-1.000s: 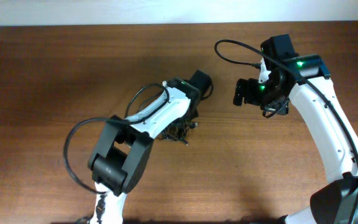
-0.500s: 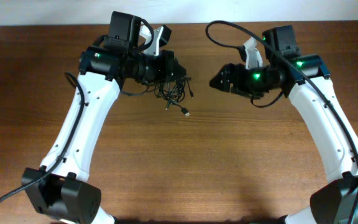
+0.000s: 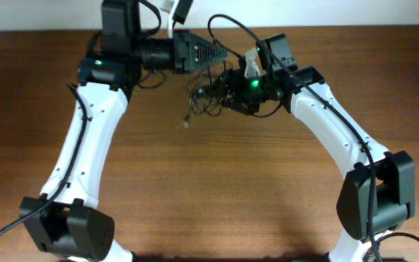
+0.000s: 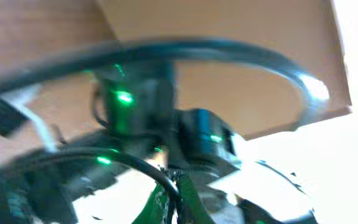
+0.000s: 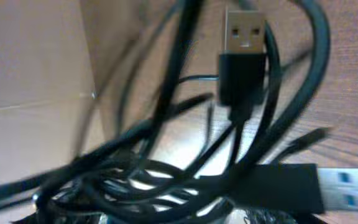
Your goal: Untangle cables
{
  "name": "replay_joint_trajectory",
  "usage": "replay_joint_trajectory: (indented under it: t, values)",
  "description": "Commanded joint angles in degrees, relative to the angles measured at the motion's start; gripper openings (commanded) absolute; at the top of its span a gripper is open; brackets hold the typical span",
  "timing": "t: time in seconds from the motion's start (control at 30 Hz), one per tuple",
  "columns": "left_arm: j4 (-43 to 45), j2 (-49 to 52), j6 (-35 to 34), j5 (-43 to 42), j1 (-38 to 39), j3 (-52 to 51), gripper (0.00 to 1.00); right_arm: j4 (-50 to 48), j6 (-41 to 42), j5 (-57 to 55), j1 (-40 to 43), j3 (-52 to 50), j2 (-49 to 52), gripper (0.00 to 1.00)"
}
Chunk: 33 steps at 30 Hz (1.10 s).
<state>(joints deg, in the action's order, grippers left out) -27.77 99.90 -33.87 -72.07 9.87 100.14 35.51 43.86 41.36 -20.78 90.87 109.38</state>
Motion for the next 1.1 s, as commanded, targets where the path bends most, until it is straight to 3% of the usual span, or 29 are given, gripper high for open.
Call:
replay_joint_trajectory:
  t: [0.0, 0.03, 0.1, 0.13, 0.17, 0.2, 0.37, 0.43, 0.5, 0.57, 0.67, 0.77, 0.83, 0.97, 1.07]
  values:
    - [24.55, -0.68, -29.42, -15.23, -0.02, 1.22, 0.00, 0.00, 1.03, -4.70, -0.04, 0.42, 2.27, 0.67]
    - [37.73, -0.68, -40.33, -16.31, -0.02, 1.22, 0.00, 0.02, 1.03, -5.27, 0.09, 0.42, 2.56, 0.63]
    - [66.88, -0.68, -62.03, -14.67, -0.33, 1.22, 0.00, 0.02, 1.03, -5.92, 0.74, 0.42, 3.06, 0.35]
    - [77.44, -0.68, -69.51, -12.48, -1.31, 1.22, 0.00, 0.07, 1.03, -5.86, 1.38, 0.42, 3.30, 0.22]
    - [82.44, -0.68, -73.55, -11.17, -2.62, 1.22, 0.00, 0.26, 1.03, -5.75, 2.10, 0.39, 3.41, 0.11]
    - [82.01, -0.66, -73.94, -10.88, -5.57, 1.22, 0.00, 1.07, 0.74, -5.64, 2.91, 0.42, 3.41, 0.04]
    - [81.42, -0.55, -71.97, -6.47, -20.87, 1.22, 0.00, 11.19, -9.01, -6.49, 6.97, 0.39, 3.41, 0.04]
    - [72.54, -0.52, -60.61, -8.00, -25.33, 1.22, 0.00, 19.19, -17.51, -7.85, 10.03, 0.42, 3.39, 0.04]
    - [48.30, -0.50, -38.97, -8.00, -25.42, 1.22, 0.00, 23.61, -22.69, -10.29, 12.79, 0.42, 3.08, 0.04]
    - [9.57, -0.50, -10.80, 7.74, -25.40, 1.22, 0.00, 27.12, -27.82, -12.35, 15.45, 0.42, 0.61, 0.04]
    - [-14.51, -0.50, 7.93, 32.02, -23.34, 1.22, 0.00, 31.71, -33.64, -13.35, 16.85, 0.44, -3.67, 0.04]
    - [-29.00, -0.50, 17.35, 47.23, -17.09, 1.16, 0.00, 37.55, -37.16, -13.53, 16.68, 0.44, -7.67, 0.04]
    - [-35.78, -0.50, 17.57, 57.20, -11.80, 1.01, 0.00, 39.26, -37.68, -13.57, 16.68, 0.46, -10.36, 0.04]
    - [-38.86, -0.50, 20.06, 64.54, -7.39, 0.98, 0.00, 41.53, -37.68, -13.62, 19.43, 2.58, -14.67, 0.04]
    - [-41.55, -0.50, 20.04, 77.81, -8.04, 0.98, 0.00, 44.17, -37.68, -14.97, 26.18, 5.16, -18.27, 0.04]
